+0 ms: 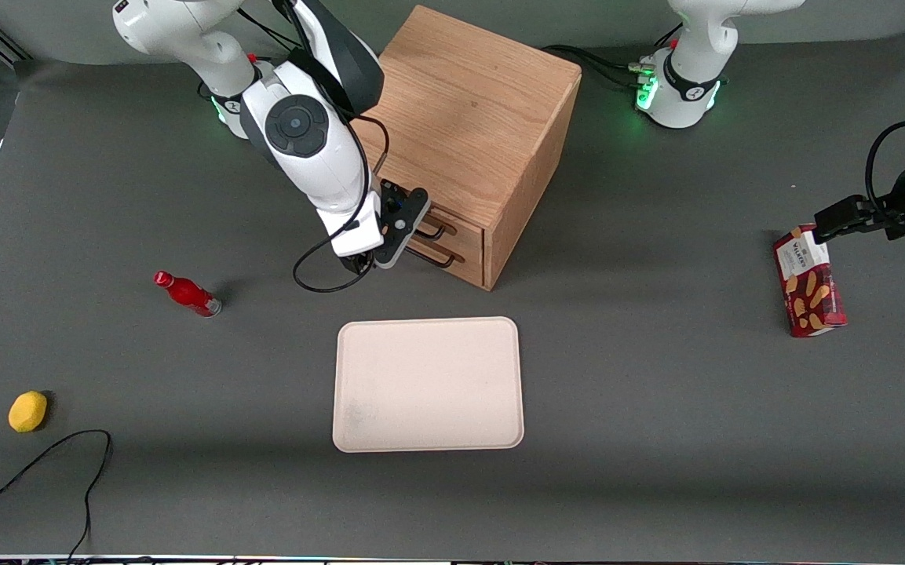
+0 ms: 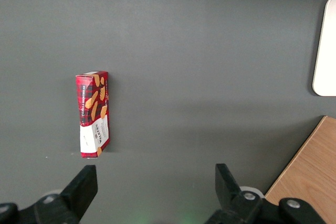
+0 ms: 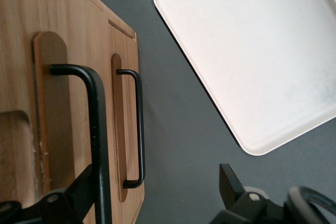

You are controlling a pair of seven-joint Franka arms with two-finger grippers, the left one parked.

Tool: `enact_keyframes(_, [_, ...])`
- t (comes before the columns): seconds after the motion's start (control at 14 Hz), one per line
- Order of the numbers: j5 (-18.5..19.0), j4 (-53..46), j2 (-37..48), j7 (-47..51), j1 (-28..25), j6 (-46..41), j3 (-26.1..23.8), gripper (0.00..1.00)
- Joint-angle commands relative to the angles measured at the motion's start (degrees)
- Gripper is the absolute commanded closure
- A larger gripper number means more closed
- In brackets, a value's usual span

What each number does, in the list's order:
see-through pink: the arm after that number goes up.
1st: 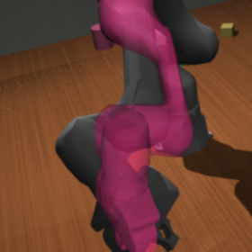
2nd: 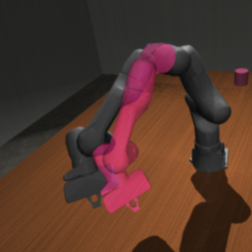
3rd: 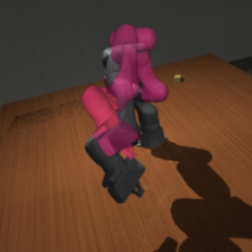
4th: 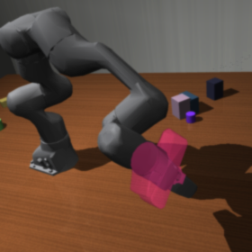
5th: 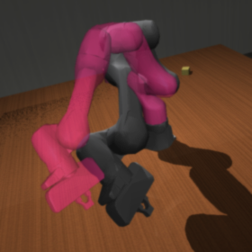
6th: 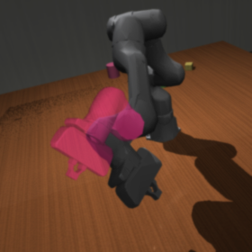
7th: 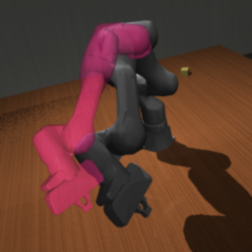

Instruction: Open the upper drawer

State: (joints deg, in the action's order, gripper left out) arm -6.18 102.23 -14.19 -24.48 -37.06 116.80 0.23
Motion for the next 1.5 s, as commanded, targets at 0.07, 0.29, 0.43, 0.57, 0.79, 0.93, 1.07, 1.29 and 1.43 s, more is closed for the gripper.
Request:
enact_keyframes(0.07, [0.55,1.31,0.49,0.39,-0.47,1.76,0.38,0.0])
enact_keyframes(0.29, [0.55,1.31,-0.13,0.39,-0.39,2.29,0.38,0.0])
enact_keyframes(0.43, [0.82,1.31,-0.39,0.39,-0.21,2.55,0.38,0.0])
enact_keyframes(0.57, [1.52,1.31,-0.75,0.39,-0.12,3.08,0.38,0.0])
enact_keyframes(0.79, [1.61,1.31,-0.92,0.39,-0.12,3.17,0.38,0.0])
enact_keyframes(0.93, [1.52,1.22,-0.92,0.48,-0.12,3.17,0.38,0.0])
enact_keyframes(1.07, [1.52,1.13,-0.92,0.31,0.32,3.17,0.38,0.0])
enact_keyframes(1.29, [1.52,0.61,-1.19,-0.05,1.02,3.17,0.47,0.0])
enact_keyframes(1.43, [1.52,-0.36,-1.63,-1.01,1.46,3.17,0.47,0.0])
